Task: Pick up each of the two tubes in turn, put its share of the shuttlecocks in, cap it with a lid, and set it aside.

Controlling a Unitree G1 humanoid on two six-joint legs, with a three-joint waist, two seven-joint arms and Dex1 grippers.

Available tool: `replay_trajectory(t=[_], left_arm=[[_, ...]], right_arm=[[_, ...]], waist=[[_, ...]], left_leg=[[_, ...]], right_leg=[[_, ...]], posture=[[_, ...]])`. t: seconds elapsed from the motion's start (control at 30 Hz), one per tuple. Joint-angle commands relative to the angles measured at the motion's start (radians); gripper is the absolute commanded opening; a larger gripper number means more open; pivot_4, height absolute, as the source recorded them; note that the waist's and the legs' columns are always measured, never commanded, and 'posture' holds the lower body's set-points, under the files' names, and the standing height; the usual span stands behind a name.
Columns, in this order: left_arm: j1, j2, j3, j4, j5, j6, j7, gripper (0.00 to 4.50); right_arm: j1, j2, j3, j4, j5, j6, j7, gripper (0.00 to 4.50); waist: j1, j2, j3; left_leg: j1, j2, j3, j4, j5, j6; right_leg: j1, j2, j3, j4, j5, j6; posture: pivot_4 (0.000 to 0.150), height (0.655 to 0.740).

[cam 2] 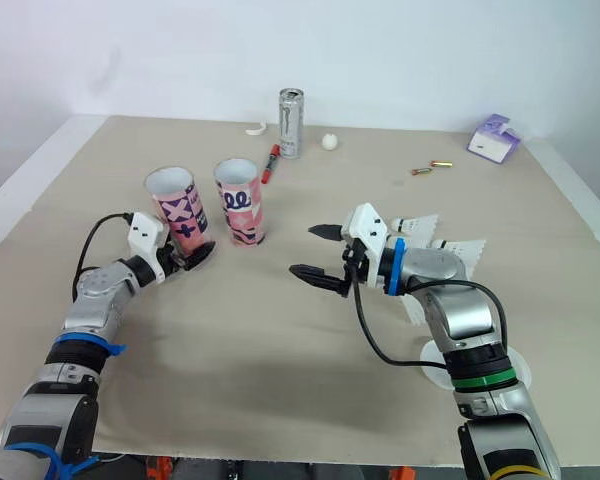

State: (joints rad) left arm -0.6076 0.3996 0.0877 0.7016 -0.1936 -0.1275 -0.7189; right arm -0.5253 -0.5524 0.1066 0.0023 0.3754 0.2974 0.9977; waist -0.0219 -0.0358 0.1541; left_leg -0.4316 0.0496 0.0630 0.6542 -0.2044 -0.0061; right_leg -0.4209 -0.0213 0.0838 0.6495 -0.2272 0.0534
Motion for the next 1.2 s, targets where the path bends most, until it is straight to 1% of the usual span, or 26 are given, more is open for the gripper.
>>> replay_trajectory(t=[0.03, 0.23, 0.4, 0.57, 0.7, 0.9, 1.03, 1.2], left_arm=[[-0.029, 0.0, 0.014, 0.031, 0.008, -0.036, 0.015, 2.96], [-0.035, 0.011, 0.017, 0.041, 0.002, -0.044, 0.016, 2.93], [-0.015, 0.052, 0.008, -0.021, -0.001, -0.028, -0.032, 2.93], [0.054, 0.162, -0.024, -0.182, -0.006, 0.026, -0.175, 2.93], [0.108, 0.279, -0.052, -0.318, -0.011, 0.096, -0.304, 2.93], [0.118, 0.399, -0.114, -0.477, -0.008, 0.2, -0.461, 2.93], [0.081, 0.428, -0.2, -0.589, 0.003, 0.273, -0.557, 2.93], [-0.031, 0.401, -0.33, -0.658, 0.029, 0.346, -0.66, 2.93]], right_arm=[[-0.006, -0.013, -0.036, -0.048, 0.009, -0.001, 0.0, 4.5], [-0.006, -0.014, -0.036, -0.048, 0.009, 0.0, 0.001, 4.5], [0.001, -0.013, -0.039, -0.058, 0.012, 0.001, -0.004, 4.5], [0.045, -0.019, -0.067, -0.118, 0.036, 0.016, -0.02, 4.5], [0.101, -0.023, -0.098, -0.191, 0.059, 0.036, -0.042, 4.5], [0.182, -0.031, -0.124, -0.305, 0.091, 0.057, -0.062, 4.5], [0.247, -0.054, -0.122, -0.377, 0.089, 0.036, -0.048, 4.5], [0.343, -0.082, -0.164, -0.468, 0.122, 0.039, -0.052, 4.5]], waist=[[0.0, 0.0, 0.0], [0.0, 0.0, 0.0], [0.0, 0.0, 0.0], [0.0, 0.0, 0.0], [0.0, 0.0, 0.0], [0.001, 0.001, 0.0], [0.001, 0.001, 0.001], [0.002, 0.001, 0.001]], left_leg=[[0.0, 0.0, 0.0, 0.0, 0.0, 0.0], [0.0, 0.0, 0.0, 0.0, 0.0, 0.0], [0.0, 0.0, 0.0, 0.0, 0.0, 0.0], [-0.003, 0.001, 0.0, 0.0, 0.0, 0.0], [-0.005, 0.0, -0.001, 0.0, 0.0, 0.0], [-0.005, 0.001, -0.001, 0.0, 0.0, 0.0], [-0.005, 0.001, -0.001, 0.001, 0.0, 0.0], [-0.005, 0.0, -0.002, 0.001, 0.0, 0.0]], right_leg=[[0.0, 0.0, 0.0, 0.0, 0.0, 0.0], [0.0, 0.0, 0.0, 0.0, 0.0, 0.0], [-0.001, 0.0, 0.0, 0.0, 0.0, 0.0], [-0.003, 0.001, 0.0, 0.0, 0.0, 0.0], [-0.004, 0.0, 0.0, 0.0, -0.001, 0.0], [-0.004, 0.0, -0.001, 0.0, -0.001, 0.0], [-0.004, 0.0, -0.001, 0.0, -0.001, 0.0], [-0.004, 0.001, -0.001, 0.001, -0.003, 0.0]], posture=[[0.15, 0.74], [0.15, 0.74], [0.15, 0.74], [0.15, 0.74], [0.15, 0.74], [0.15, 0.74], [0.15, 0.74], [0.15, 0.74]])
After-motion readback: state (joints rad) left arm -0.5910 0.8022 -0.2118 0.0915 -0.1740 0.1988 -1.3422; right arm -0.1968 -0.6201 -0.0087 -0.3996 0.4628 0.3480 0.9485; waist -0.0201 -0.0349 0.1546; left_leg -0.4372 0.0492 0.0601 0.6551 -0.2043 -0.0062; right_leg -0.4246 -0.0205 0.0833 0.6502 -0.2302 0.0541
